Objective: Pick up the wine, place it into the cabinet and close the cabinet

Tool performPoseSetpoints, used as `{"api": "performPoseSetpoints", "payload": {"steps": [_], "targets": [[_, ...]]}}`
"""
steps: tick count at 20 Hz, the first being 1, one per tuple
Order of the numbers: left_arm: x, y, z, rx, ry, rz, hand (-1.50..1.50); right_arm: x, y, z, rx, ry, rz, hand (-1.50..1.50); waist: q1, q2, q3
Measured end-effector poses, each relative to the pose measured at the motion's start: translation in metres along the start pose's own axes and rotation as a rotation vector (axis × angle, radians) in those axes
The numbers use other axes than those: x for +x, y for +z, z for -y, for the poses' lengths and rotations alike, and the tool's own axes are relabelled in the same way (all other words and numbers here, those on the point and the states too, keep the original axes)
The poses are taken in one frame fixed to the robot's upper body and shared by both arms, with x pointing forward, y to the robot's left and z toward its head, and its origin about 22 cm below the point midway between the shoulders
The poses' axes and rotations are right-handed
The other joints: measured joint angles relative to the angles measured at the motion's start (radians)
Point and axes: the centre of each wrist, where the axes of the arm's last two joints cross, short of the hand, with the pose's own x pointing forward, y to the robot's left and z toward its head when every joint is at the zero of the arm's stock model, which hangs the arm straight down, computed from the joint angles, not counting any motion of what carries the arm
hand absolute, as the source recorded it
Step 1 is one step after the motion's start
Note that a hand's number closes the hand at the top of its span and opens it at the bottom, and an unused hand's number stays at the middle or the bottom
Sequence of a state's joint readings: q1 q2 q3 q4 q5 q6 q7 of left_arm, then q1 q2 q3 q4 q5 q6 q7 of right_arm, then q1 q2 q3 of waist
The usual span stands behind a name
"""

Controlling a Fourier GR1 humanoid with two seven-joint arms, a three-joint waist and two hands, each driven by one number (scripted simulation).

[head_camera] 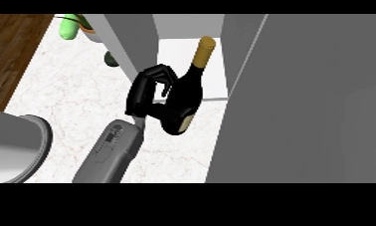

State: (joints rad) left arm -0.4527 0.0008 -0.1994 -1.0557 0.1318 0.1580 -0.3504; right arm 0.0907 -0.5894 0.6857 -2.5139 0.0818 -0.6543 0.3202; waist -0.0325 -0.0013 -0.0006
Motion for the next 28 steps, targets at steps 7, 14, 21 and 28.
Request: {"api": "performPoseSetpoints", "payload": {"steps": [7, 14, 21, 28], "targets": [[-0.002, -0.028, 0.009, -0.007, 0.008, -0.001, 1.50, -0.003, 0.001, 0.002, -0.005, -0.003, 0.018, -1.50, -0.005, 0.003, 0.000], [0.001, -0.055, 0.019, 0.013, 0.022, -0.025, 1.50, -0.002, -0.001, 0.004, 0.000, 0.005, 0.035, -1.50, -0.018, 0.007, 0.000], [0.000, -0.073, 0.024, 0.032, -0.051, -0.064, 1.50, -0.006, 0.004, 0.001, 0.015, -0.024, 0.046, -1.50, -0.034, 0.010, 0.000], [-0.003, -0.083, 0.020, 0.088, -0.112, -0.127, 1.50, -0.008, 0.007, 0.001, 0.033, -0.030, 0.054, -1.50, -0.054, 0.018, 0.000]]}}
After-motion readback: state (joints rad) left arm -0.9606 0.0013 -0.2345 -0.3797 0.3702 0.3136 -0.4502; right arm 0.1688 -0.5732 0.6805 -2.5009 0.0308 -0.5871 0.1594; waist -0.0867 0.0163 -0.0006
